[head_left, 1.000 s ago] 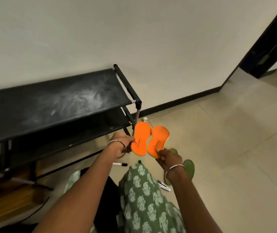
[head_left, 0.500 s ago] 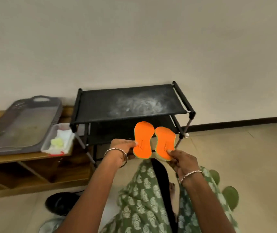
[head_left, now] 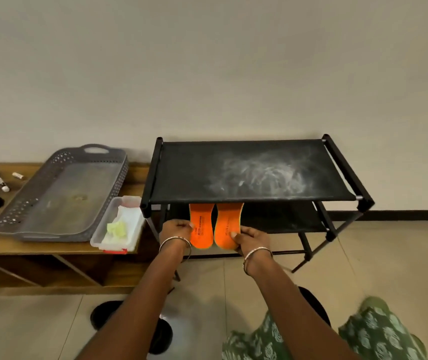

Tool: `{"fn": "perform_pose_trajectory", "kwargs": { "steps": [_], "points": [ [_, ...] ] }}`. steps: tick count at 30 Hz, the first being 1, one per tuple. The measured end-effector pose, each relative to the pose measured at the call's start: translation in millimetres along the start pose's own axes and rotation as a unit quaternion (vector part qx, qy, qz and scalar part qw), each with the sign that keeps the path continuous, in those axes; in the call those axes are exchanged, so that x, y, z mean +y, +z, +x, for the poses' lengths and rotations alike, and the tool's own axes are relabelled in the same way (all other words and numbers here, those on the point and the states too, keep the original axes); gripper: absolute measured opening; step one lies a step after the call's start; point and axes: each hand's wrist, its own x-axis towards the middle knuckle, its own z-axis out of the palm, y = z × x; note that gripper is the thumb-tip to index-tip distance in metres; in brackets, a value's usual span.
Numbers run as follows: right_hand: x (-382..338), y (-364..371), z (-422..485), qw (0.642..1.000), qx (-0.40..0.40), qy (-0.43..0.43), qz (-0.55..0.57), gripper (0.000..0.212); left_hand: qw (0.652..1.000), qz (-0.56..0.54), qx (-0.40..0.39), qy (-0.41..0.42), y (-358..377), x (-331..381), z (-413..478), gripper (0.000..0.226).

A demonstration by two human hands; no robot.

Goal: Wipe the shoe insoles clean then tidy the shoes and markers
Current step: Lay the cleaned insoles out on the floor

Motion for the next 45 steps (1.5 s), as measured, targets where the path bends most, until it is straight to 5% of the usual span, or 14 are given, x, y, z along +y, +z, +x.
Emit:
{"fn": "perform_pose_trajectory", "kwargs": {
  "steps": [7, 17, 29, 36, 45],
  "points": [
    [0.4, 32.8, 64.3, 0.994, -0.004, -0.008, -0.113, 0.022, 0.996, 0.039, 0.083, 0.003, 19.1, -9.3, 49.4, 0.019],
    [29.4, 32.8, 66.6, 0.964, 0.042, 0.007, -0.262, 0.018, 0.99, 0.123, 0.07, 0.008, 21.7, -34.3, 74.9, 0.019],
    [24.5, 50.9, 53.5, 0.887, 0.039, -0.295, -0.354, 0.021, 0.989, 0.12, 0.082, 0.014, 22.1, -35.1, 79.8, 0.017],
    [27.1, 43.2, 81.7, 0.95, -0.027, -0.137, -0.279, 0.024, 0.985, 0.143, 0.097, 0.02, 28.3, -39.3, 80.5, 0.015],
    [29.0, 43.8, 103.6, 0.943, -0.02, -0.119, -0.311, 0.032, 0.979, 0.16, 0.125, 0.016, 33.7, -40.5, 81.9, 0.017]
  ]
}}
